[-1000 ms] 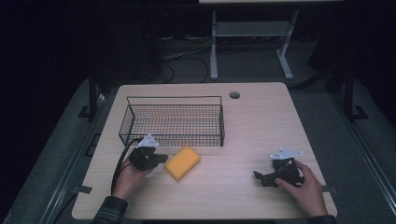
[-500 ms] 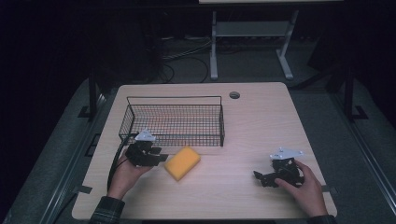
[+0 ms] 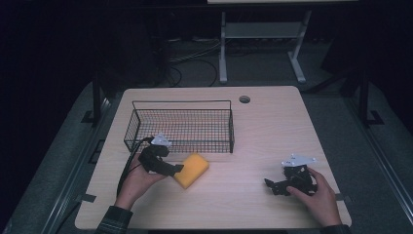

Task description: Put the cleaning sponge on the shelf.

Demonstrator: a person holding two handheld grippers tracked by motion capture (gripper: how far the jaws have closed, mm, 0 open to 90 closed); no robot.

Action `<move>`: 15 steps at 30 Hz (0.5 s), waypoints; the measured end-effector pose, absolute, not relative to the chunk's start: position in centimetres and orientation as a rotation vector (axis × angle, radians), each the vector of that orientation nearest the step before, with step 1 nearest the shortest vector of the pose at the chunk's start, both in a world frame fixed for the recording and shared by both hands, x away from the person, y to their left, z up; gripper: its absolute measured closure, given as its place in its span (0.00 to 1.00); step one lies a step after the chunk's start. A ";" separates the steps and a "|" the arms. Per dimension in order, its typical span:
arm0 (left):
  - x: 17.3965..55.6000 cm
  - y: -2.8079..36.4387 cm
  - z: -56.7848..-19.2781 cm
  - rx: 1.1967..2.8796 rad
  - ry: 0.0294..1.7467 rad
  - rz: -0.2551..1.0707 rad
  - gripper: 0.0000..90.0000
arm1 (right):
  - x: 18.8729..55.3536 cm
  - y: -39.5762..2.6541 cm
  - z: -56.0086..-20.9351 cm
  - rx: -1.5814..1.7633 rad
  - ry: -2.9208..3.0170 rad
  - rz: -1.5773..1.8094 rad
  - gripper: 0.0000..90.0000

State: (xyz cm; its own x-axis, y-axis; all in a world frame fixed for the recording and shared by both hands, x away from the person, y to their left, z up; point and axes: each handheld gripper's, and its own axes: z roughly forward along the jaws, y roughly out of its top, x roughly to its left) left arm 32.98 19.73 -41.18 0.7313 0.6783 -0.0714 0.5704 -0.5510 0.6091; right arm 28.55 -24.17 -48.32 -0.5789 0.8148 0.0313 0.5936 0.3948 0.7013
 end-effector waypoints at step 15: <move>33.2 16.4 -41.9 2.386 0.931 0.203 0.02 | 28.6 -24.2 -48.3 1.226 2.340 0.981 0.00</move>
